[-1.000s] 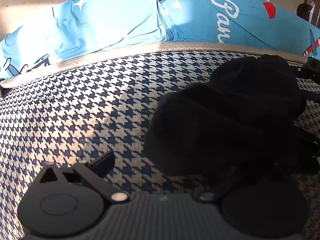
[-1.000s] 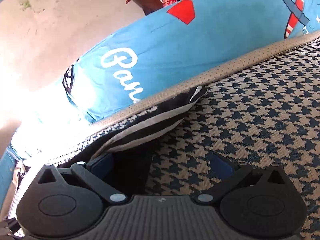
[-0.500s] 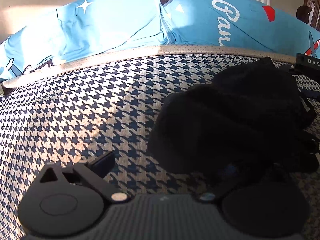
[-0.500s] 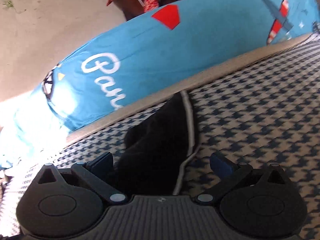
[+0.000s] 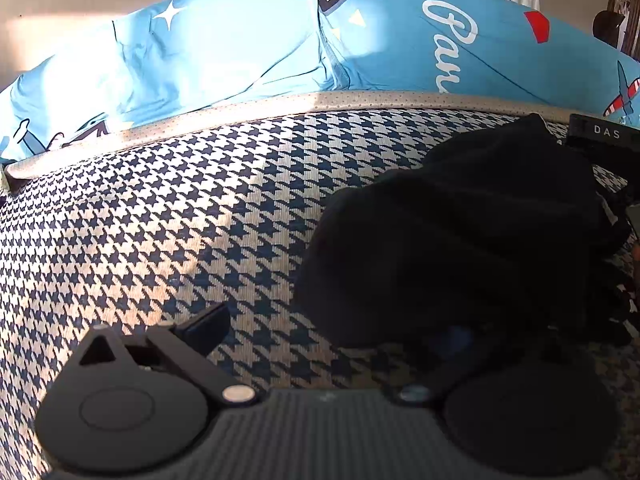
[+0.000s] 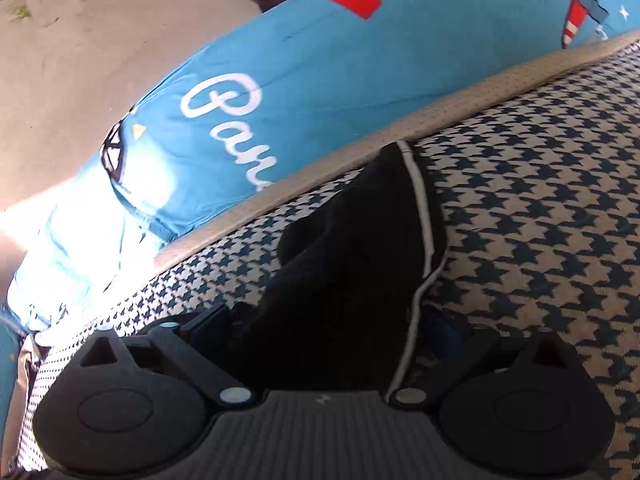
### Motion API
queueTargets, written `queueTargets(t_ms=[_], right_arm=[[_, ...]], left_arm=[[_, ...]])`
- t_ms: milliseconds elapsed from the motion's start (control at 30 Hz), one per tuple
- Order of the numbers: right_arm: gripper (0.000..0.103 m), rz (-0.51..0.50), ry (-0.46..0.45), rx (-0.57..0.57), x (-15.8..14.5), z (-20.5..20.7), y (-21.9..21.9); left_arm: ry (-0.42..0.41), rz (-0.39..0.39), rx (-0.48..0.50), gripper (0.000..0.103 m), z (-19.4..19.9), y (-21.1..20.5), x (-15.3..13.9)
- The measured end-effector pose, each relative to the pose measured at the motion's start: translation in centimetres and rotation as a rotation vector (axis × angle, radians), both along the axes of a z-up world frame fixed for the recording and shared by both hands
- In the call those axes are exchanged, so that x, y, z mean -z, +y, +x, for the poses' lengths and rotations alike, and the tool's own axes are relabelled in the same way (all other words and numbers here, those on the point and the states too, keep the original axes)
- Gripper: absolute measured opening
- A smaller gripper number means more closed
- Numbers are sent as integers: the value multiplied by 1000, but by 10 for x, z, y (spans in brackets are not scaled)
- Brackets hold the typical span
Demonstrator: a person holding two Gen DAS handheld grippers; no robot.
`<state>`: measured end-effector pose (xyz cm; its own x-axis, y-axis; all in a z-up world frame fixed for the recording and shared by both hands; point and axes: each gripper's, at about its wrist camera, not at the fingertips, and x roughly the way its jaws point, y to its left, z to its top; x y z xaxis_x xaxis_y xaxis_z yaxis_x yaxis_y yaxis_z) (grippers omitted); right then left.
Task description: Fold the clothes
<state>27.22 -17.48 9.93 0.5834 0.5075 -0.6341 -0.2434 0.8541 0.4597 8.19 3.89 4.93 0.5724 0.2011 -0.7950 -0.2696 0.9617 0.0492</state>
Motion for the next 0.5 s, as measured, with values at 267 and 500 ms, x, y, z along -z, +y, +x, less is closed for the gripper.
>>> queueTargets(t_ms=[267, 500], right_arm=[[51, 49, -80, -71, -14, -16, 9], [45, 124, -167, -161, -37, -42, 15]], left_arm=[[-12, 35, 36, 103, -6, -2, -3], [-61, 79, 58, 103, -26, -4, -7]])
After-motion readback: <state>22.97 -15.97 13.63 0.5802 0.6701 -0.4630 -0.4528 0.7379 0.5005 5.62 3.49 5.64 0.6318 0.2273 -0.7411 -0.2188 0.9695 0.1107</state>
